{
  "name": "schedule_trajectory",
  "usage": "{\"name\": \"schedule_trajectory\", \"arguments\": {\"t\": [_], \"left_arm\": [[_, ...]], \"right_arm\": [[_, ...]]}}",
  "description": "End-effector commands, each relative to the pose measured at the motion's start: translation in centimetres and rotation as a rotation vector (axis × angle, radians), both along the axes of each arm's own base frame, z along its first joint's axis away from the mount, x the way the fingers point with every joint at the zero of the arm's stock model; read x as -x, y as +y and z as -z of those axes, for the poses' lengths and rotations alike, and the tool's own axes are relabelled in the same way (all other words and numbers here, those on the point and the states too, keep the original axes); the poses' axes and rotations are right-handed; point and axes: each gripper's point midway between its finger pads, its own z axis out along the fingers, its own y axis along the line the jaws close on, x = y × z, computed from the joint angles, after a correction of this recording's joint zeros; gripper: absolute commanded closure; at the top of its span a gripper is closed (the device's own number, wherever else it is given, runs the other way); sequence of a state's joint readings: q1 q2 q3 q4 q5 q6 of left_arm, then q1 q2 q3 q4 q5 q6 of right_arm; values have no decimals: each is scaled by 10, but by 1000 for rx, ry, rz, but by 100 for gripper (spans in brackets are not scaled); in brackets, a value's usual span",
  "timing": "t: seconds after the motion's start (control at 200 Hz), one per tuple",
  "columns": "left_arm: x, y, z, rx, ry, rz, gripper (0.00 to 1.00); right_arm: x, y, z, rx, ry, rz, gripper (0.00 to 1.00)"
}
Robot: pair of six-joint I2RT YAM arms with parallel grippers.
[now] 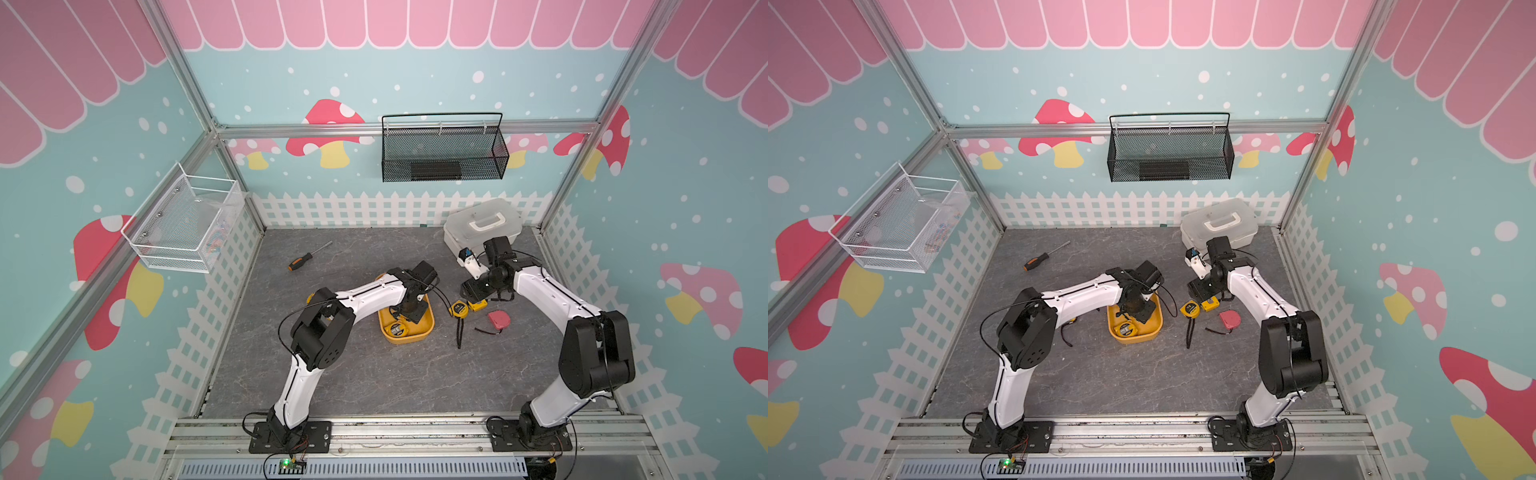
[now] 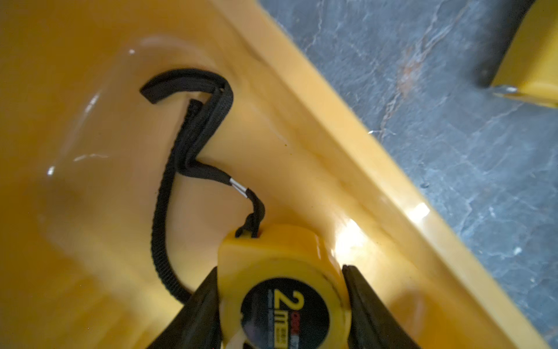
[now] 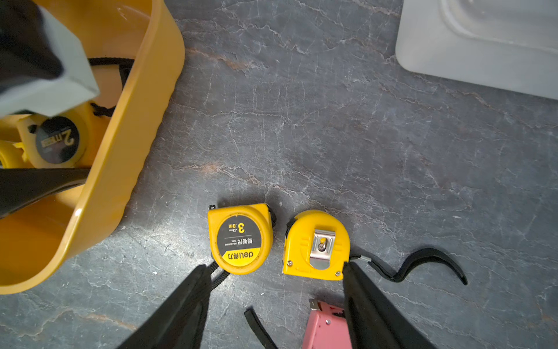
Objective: Take the tape measure out of the storage box
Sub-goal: Pick up the tape measure from the storage box, then place the tape measure at the center of the board.
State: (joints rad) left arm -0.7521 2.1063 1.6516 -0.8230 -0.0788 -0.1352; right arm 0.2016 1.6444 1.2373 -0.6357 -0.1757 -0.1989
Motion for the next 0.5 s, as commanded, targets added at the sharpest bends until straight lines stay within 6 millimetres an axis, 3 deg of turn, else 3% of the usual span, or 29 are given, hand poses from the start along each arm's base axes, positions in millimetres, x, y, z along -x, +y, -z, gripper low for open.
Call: {"name": "schedule_trajectory", "arguments": {"t": [0.0,0.23,0.495], "left_arm": [[-13,8,-46,59,-87,-55,47],[-27,39,-85,108,-152,-144,47],[-33,129,-111,96,-207,-368,46]], "right_arm": [[6,-2,-2,-8,6,0,31],[5,-1,-1,-14,9,-3,31],[5,0,-1,-22,12,-7,32]]}}
